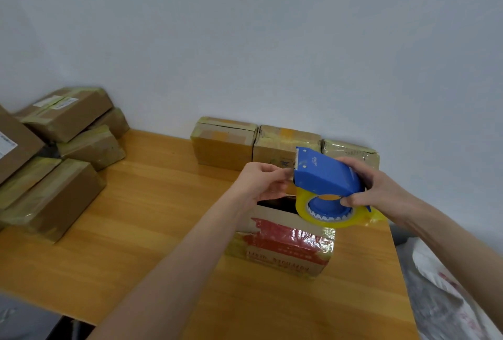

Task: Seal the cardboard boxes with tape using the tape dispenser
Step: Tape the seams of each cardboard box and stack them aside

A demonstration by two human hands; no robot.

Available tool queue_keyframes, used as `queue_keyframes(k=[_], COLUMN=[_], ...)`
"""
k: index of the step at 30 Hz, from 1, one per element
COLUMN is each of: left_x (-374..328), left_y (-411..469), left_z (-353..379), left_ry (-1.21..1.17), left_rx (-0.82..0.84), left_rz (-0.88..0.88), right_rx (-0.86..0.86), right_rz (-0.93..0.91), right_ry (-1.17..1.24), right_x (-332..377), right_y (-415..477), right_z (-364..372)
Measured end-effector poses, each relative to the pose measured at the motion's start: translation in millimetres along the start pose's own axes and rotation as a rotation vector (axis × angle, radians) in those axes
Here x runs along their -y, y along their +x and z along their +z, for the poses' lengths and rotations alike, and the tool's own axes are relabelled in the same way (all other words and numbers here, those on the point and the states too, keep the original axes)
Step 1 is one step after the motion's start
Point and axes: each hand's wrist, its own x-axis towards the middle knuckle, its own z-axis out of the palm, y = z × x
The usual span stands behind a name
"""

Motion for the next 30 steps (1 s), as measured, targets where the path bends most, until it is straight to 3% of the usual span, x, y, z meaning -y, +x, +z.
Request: queue_keyframes(k=[8,17,27,30], left_x=[0.1,-8.9,-12.9,-8.0], left_y=[2.9,-6.1,-9.9,-9.7], left_z=[-5.4,-15.2,-48.9,-55.9], left_ry=[0.045,0.091,0.152,0.058], left_rx=[-0.110,-0.110,-0.176,-0.162], left_rz=[0.057,0.124,0.226,0.206], right_rx=[0.008,0.070,0.020,0.003], right_rz=[-0.013,-0.050,-0.063,-0.058], right_ry=[-0.128,-0.273,-0.299,-0.278], right_x=[2.1,19.8,30.8,28.2], right_y=[0.0,-6.1,-14.2,-14.3], right_z=[-4.0,-10.6,-20.2,-18.3])
